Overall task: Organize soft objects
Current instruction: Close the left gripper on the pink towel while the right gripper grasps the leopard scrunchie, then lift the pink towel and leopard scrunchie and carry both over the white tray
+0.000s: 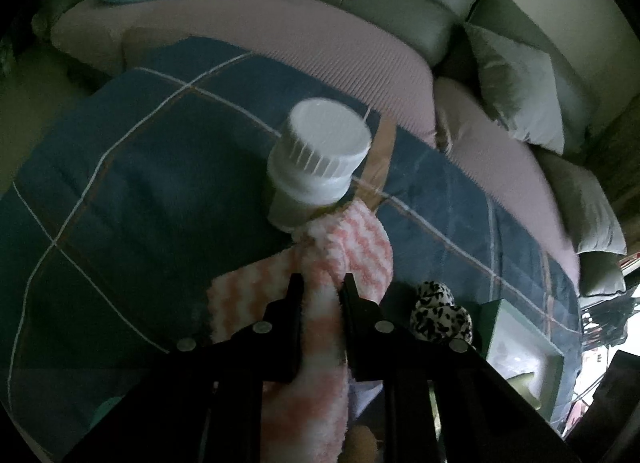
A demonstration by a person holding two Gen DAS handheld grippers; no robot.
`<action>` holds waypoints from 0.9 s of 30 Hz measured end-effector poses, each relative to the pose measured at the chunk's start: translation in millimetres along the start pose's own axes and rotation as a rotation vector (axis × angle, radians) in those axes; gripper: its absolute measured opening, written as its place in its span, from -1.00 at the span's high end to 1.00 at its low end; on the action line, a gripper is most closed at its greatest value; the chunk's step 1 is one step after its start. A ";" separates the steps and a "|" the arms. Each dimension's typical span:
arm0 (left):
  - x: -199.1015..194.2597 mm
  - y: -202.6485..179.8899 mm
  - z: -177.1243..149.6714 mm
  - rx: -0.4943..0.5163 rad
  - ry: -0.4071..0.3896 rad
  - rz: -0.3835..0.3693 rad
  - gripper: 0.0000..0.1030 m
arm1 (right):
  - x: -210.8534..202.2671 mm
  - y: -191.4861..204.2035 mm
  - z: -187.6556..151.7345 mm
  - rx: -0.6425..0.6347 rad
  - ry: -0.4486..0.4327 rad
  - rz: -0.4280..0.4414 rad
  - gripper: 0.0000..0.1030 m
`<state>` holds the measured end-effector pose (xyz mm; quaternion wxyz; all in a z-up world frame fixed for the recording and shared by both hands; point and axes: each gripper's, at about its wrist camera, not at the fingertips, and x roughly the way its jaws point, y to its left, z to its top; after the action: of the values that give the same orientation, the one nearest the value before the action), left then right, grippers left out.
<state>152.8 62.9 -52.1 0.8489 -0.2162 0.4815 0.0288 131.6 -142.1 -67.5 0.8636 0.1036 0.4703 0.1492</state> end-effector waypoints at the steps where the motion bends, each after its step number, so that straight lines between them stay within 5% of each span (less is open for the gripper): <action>1: -2.8 -1.1 0.1 0.002 -0.007 -0.003 0.65 | -3.0 -0.7 0.8 0.003 -0.008 0.002 0.82; 11: -63.0 -19.1 3.6 0.045 -0.150 -0.065 0.65 | -52.7 -5.1 9.0 0.018 -0.142 -0.006 0.82; 27: -125.4 -73.7 -9.3 0.178 -0.298 -0.193 0.65 | -179.0 -68.2 6.8 0.159 -0.419 -0.168 0.82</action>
<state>97.2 12.5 72.9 0.9254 -0.1787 0.3282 -0.0637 56.4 -269.6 54.3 0.9409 0.1604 0.2980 0.0145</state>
